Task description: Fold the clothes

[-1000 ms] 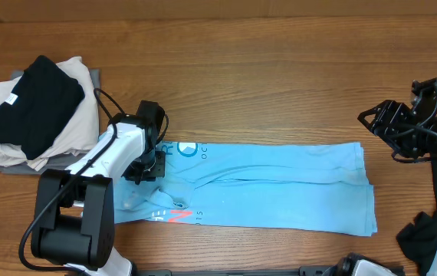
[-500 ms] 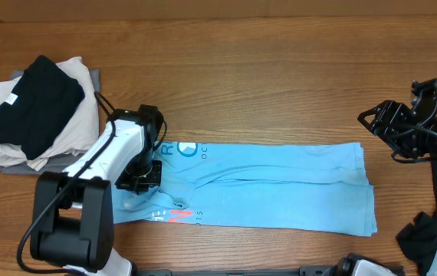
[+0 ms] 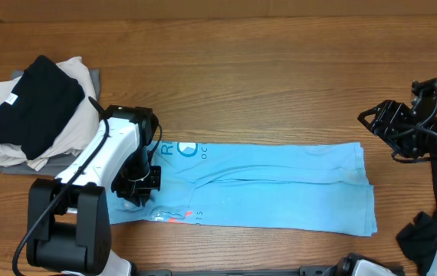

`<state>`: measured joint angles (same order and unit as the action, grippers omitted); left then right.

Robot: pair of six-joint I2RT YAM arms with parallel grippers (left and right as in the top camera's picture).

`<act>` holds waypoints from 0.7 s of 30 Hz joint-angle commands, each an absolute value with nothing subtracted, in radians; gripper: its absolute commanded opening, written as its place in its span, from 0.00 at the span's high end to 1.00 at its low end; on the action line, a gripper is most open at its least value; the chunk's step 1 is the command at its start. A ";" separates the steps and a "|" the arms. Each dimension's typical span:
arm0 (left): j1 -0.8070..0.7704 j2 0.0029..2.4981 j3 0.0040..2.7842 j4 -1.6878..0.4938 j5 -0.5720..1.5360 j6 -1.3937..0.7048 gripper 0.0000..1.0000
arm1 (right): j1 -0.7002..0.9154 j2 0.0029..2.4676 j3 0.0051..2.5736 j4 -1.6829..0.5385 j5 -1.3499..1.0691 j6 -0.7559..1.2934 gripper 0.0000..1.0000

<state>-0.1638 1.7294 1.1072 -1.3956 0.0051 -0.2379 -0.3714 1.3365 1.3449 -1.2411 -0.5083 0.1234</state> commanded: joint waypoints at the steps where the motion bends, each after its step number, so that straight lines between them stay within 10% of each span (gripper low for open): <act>1: -0.144 1.713 1.124 -1.402 0.026 -0.244 0.96 | -0.366 1.336 1.348 -1.237 -0.506 0.123 0.36; 6: -0.131 1.713 1.124 -1.387 0.026 -0.244 0.90 | -0.366 1.336 1.348 -1.238 -0.506 0.123 0.35; 8: -0.131 1.713 1.122 -1.355 0.026 -0.244 0.53 | -0.366 1.336 1.348 -1.238 -0.506 0.123 0.35; 10: -0.131 1.713 1.121 -1.326 0.027 -0.245 0.40 | -0.366 1.336 1.348 -1.238 -0.506 0.123 0.35; 16: -0.130 1.713 1.105 -1.302 0.018 -0.250 0.85 | -0.366 1.336 1.348 -1.240 -0.494 0.123 0.35; 21: -0.108 1.713 1.051 -1.291 -0.021 -0.263 0.96 | -0.366 1.336 1.348 -1.242 -0.487 0.123 0.35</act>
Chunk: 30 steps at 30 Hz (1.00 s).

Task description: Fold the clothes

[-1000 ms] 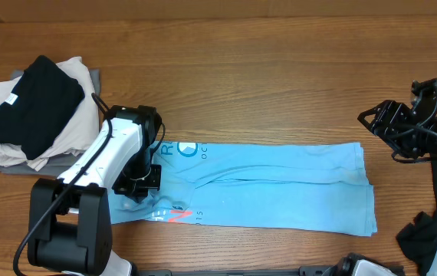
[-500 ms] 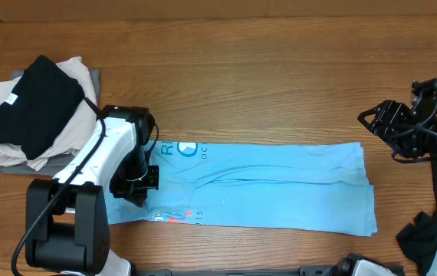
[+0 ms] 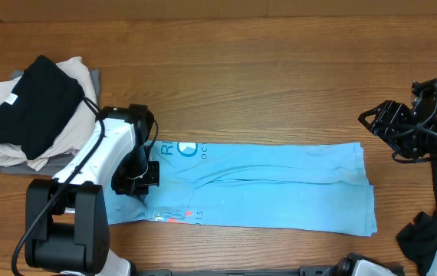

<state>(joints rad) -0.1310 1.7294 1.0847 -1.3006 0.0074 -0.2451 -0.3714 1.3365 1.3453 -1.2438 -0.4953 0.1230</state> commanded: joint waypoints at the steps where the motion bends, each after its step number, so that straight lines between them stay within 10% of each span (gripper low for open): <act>1: -0.098 1.713 1.047 -1.285 -0.019 -0.265 0.96 | -0.366 1.336 1.348 -1.242 -0.487 0.123 0.35; 30: 0.164 1.654 1.045 -1.164 0.185 -0.205 0.96 | -0.366 1.336 1.348 -1.237 -0.461 0.123 0.35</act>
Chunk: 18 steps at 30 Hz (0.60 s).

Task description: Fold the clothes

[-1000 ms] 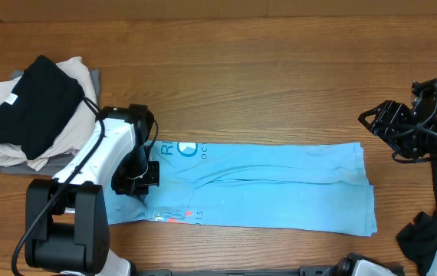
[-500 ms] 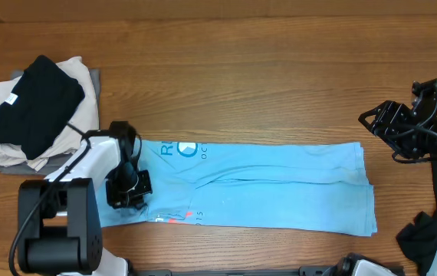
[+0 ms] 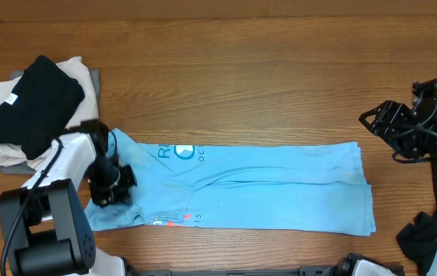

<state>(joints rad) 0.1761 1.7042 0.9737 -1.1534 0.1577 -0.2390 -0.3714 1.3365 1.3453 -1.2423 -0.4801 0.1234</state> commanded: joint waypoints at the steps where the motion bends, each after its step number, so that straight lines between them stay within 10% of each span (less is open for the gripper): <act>1: 0.160 1.641 1.065 -1.166 0.184 -0.205 0.95 | -0.366 1.336 1.348 -1.234 -0.461 0.123 0.35; 11: 0.157 1.591 1.137 -0.953 0.117 -0.205 0.39 | -0.366 1.336 1.348 -1.175 -0.461 0.128 0.35; 18: 0.157 1.705 1.110 -0.892 0.088 -0.205 0.44 | -0.366 1.336 1.348 -1.172 -0.461 0.131 0.35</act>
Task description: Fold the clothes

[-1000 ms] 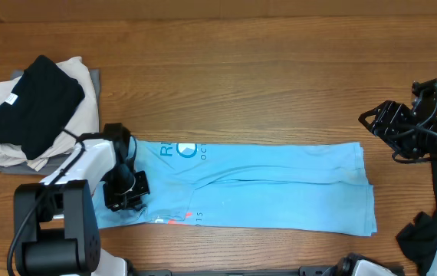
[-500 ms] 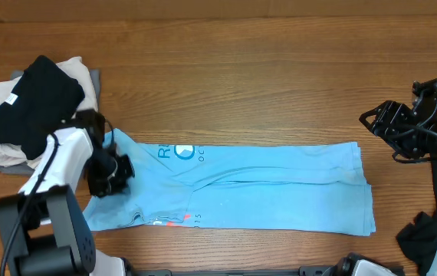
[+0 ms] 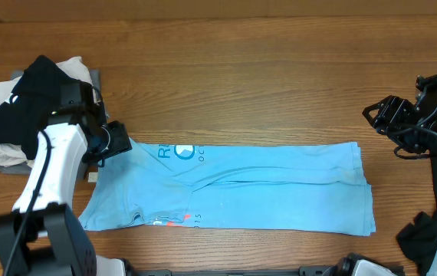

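Observation:
A light blue T-shirt (image 3: 264, 188) folded into a long strip lies flat across the table's front, printed end to the left. My left gripper (image 3: 116, 143) is at the strip's upper left corner, pointing right. Its fingers are dark and seen from above, so I cannot tell whether they hold the cloth. My right gripper (image 3: 373, 119) hovers off the shirt's upper right corner, above bare table, open and holding nothing.
A pile of folded clothes (image 3: 19, 115), black on beige on grey, sits at the left edge just behind my left arm. A dark garment (image 3: 416, 234) hangs at the front right corner by the right arm's base.
My left gripper has moved from the shirt's left middle up to its upper left corner. The shirt's left end now lies flatter, with its lower left corner spread out. The right gripper shifted slightly.
My left gripper was on the shirt's left end, by the print. It then stood further left, and the shirt's left end had come out with it. Now it is at the upper left corner, and the strip lies longer and flatter. The right arm barely moved.

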`<state>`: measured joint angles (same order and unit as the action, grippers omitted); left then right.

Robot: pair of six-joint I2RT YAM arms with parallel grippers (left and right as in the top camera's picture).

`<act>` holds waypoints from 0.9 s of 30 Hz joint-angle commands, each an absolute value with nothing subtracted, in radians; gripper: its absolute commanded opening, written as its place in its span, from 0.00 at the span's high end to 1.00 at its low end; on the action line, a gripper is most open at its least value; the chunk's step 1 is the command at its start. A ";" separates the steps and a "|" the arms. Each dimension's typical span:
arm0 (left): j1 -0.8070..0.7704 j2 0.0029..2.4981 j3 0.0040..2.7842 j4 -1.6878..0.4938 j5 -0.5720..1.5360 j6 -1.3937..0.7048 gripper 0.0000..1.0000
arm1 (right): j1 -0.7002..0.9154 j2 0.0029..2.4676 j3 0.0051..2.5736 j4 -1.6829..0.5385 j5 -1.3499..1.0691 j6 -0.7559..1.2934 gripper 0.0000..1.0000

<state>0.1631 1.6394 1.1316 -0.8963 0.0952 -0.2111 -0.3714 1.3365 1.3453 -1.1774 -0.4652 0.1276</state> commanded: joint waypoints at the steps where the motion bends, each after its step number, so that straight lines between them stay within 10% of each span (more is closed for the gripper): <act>1: 0.157 1.728 1.110 -0.892 0.108 -0.201 0.47 | -0.366 1.336 1.348 -1.172 -0.462 0.131 0.35; 17: 0.157 1.816 1.140 -1.029 0.107 -0.166 0.71 | -0.366 1.336 1.348 -1.179 -0.464 0.131 0.35; 27: 0.157 1.556 1.212 -1.237 0.103 -0.147 0.62 | -0.366 1.336 1.348 -1.181 -0.465 0.131 0.35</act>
<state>0.1631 1.6455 1.1908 -1.2110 0.0975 -0.1638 -0.3714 1.3365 1.3453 -1.1816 -0.4644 0.1307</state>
